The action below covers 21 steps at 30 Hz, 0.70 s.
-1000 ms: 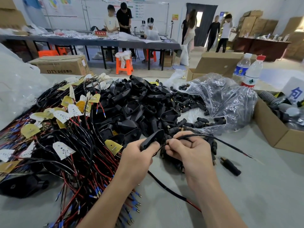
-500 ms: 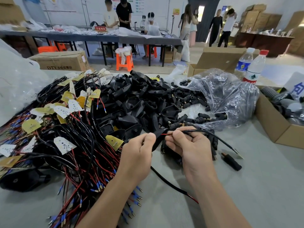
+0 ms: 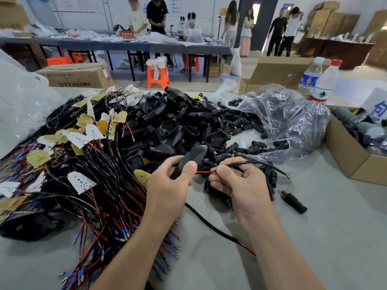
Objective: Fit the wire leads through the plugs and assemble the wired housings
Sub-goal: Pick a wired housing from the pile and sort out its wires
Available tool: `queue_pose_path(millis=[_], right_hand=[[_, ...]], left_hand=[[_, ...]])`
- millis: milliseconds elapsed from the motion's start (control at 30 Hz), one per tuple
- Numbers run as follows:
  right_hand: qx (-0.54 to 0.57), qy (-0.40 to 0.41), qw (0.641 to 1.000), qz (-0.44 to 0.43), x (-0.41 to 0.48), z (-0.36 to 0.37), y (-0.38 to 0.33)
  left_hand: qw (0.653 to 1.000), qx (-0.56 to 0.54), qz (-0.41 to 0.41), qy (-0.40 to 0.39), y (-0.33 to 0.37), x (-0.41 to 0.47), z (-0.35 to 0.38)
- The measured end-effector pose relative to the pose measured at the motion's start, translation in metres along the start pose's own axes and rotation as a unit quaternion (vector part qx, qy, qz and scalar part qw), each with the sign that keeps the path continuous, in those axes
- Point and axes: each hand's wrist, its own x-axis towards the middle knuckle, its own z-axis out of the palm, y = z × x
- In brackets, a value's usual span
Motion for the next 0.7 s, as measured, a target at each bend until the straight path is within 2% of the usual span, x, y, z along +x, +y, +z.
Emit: queue_pose_path(millis=[100, 233, 367, 433, 533, 667, 700], right_hand=[[-0.019, 0.017, 1.0, -0.015, 0.001, -0.001, 0.001], [-0.086, -0.015, 0.996, -0.026, 0.0, 0.001, 0.003], [-0.164, -0.028, 0.985, -0.054, 0.0, -0.002, 0.004], [-0.201, -0.008, 0.978, -0.06, 0.001, -0.003, 0.006], [-0.254, 0.047, 0.965, -0.053, 0.001, -0.003, 0.011], [-0.34, 0.134, 0.926, -0.095, -0.003, -0.001, 0.012], [-0.332, 0.139, 0.927, -0.102, -0.003, 0.0, 0.011]], left_hand=[[0.999, -0.019, -0.028, -0.026, -0.001, 0.0, 0.002], [0.996, -0.024, -0.019, -0.086, 0.0, 0.0, 0.003], [0.996, -0.02, -0.026, -0.087, 0.001, 0.001, -0.003], [0.994, -0.006, -0.026, -0.103, 0.001, 0.002, -0.005], [0.985, -0.025, -0.072, -0.157, 0.004, 0.002, -0.006], [0.982, 0.0, -0.082, -0.172, 0.009, 0.0, -0.009], [0.981, 0.015, -0.083, -0.174, 0.011, 0.0, -0.008]])
